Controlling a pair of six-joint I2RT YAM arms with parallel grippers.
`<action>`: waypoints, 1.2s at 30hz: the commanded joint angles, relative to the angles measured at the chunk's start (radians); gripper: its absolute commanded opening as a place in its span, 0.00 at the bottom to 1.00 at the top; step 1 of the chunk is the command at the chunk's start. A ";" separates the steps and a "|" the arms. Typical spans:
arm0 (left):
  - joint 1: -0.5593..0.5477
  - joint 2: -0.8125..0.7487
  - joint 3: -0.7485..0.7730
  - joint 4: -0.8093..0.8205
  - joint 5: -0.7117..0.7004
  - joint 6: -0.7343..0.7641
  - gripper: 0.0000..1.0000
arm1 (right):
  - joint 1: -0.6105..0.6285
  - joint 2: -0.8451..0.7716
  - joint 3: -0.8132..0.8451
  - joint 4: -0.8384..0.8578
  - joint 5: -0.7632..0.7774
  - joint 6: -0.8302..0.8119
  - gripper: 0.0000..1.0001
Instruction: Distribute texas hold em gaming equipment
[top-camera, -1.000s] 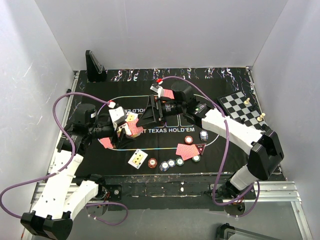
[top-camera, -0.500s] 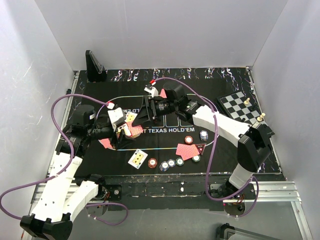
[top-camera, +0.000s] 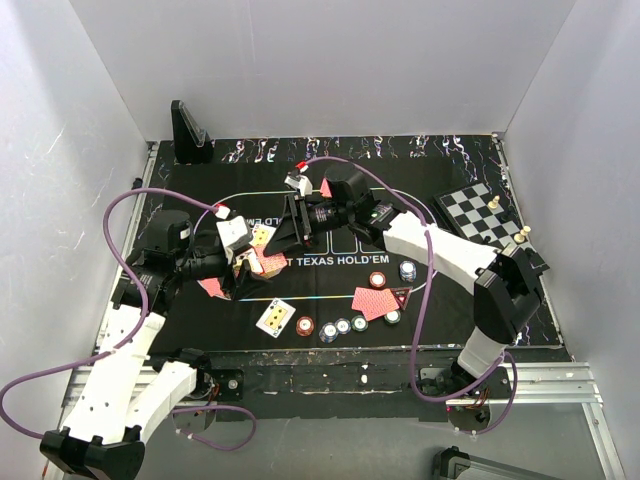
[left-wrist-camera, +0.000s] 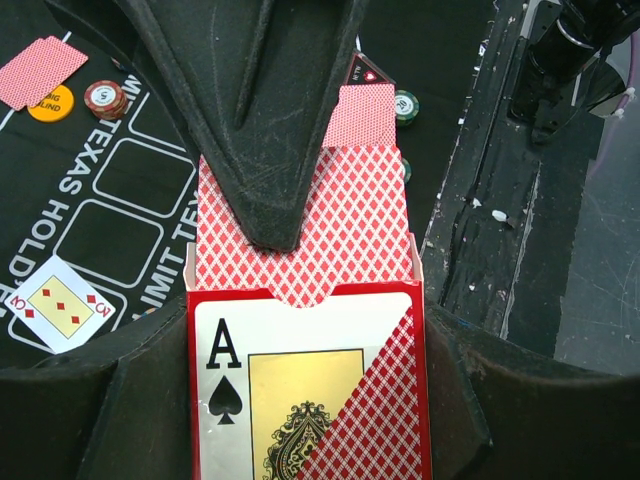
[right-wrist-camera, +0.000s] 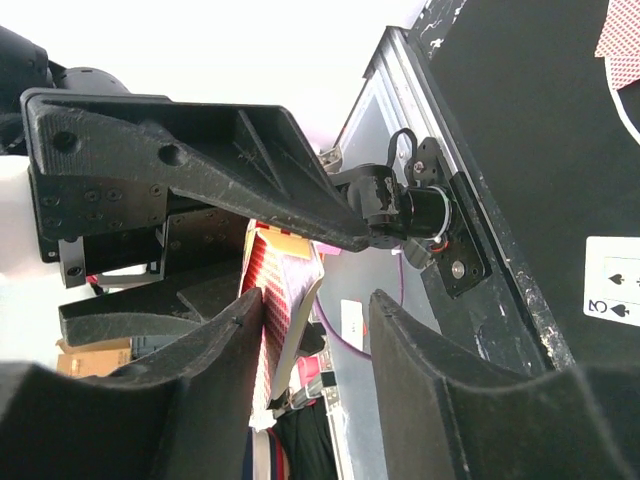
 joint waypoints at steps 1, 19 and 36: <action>-0.003 -0.018 0.010 0.032 0.025 0.003 0.00 | -0.016 -0.060 -0.033 0.018 -0.026 -0.006 0.49; -0.001 -0.047 -0.005 0.040 0.027 -0.011 0.00 | -0.072 -0.104 -0.058 -0.037 -0.033 -0.020 0.28; -0.001 -0.052 -0.014 0.042 0.022 -0.012 0.00 | -0.168 -0.161 -0.018 -0.147 -0.040 -0.072 0.11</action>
